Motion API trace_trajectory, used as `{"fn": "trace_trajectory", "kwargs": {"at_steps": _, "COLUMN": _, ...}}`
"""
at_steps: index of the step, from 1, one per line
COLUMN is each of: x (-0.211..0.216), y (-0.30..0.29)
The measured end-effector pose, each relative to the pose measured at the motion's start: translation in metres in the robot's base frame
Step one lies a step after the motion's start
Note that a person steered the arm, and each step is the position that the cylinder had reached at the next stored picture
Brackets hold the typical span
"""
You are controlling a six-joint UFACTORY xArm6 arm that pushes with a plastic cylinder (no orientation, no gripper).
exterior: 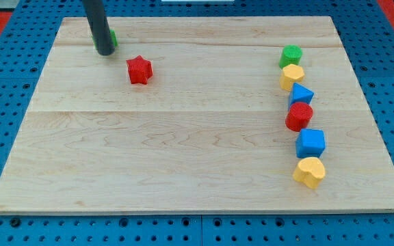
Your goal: Point at red star
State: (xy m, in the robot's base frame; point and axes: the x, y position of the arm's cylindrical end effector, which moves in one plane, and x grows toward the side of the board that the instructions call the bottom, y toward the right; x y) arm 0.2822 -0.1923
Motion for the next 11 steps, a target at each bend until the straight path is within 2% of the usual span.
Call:
{"fn": "trace_trajectory", "kwargs": {"at_steps": 2, "x": -0.014, "y": 0.019}}
{"fn": "trace_trajectory", "kwargs": {"at_steps": 3, "x": -0.041, "y": 0.011}}
{"fn": "trace_trajectory", "kwargs": {"at_steps": 4, "x": -0.018, "y": 0.060}}
{"fn": "trace_trajectory", "kwargs": {"at_steps": 5, "x": 0.002, "y": 0.151}}
{"fn": "trace_trajectory", "kwargs": {"at_steps": 6, "x": 0.062, "y": 0.164}}
{"fn": "trace_trajectory", "kwargs": {"at_steps": 7, "x": 0.124, "y": 0.150}}
{"fn": "trace_trajectory", "kwargs": {"at_steps": 10, "x": 0.093, "y": 0.064}}
{"fn": "trace_trajectory", "kwargs": {"at_steps": 11, "x": 0.077, "y": 0.072}}
